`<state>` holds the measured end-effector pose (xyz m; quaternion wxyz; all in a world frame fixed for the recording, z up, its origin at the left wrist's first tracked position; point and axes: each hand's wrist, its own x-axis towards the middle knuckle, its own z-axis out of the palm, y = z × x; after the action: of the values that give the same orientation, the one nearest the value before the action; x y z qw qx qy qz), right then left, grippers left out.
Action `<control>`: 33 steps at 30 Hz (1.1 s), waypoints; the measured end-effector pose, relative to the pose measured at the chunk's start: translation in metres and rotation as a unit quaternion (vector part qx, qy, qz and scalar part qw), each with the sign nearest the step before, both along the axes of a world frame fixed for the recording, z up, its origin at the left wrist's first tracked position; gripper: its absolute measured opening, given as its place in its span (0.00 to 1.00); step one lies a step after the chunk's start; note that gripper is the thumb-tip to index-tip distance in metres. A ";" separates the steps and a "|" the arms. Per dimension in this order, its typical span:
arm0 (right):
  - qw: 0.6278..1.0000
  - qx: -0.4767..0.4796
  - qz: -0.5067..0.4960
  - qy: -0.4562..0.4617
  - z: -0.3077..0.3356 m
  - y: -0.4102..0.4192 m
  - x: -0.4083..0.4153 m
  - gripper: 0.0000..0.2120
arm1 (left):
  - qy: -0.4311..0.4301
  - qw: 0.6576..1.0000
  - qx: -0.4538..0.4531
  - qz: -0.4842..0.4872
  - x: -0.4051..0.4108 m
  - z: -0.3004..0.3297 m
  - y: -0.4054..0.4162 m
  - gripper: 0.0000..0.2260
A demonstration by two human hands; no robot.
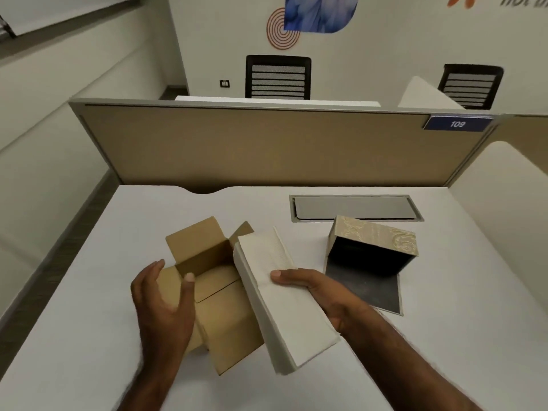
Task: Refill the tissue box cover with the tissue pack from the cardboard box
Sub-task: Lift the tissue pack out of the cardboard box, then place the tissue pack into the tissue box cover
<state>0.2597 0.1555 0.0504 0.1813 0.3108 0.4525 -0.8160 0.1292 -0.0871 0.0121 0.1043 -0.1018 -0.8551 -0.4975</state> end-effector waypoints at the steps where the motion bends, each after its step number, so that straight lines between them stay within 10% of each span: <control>1: 1.000 0.002 0.006 -0.009 0.002 0.005 0.011 0.24 | -0.001 0.999 0.005 -0.042 0.008 0.010 0.012 0.23; 8: 0.997 0.011 0.053 -0.053 0.006 0.050 0.078 0.36 | -0.282 0.901 -0.042 -0.326 0.046 0.038 0.108 0.38; 14: 0.996 -0.011 0.052 -0.069 0.000 0.097 0.123 0.17 | -0.438 0.768 -0.103 -0.456 0.068 0.040 0.168 0.27; 19: 0.994 -0.040 0.065 -0.082 -0.014 0.135 0.146 0.23 | -0.530 0.711 -0.007 -0.463 0.084 0.022 0.203 0.20; 26: 0.991 -0.052 0.063 -0.101 -0.040 0.187 0.172 0.20 | -0.564 0.717 0.040 -0.408 0.103 -0.023 0.239 0.21; 33: 0.995 -0.009 -0.045 -0.087 -0.082 0.230 0.211 0.39 | -0.590 0.738 0.137 -0.298 0.103 -0.069 0.260 0.20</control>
<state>0.4707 0.3850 -0.0315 0.1853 0.3988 0.4134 -0.7973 0.2323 0.1727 -0.0565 -0.5618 -0.0216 -0.5937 -0.5757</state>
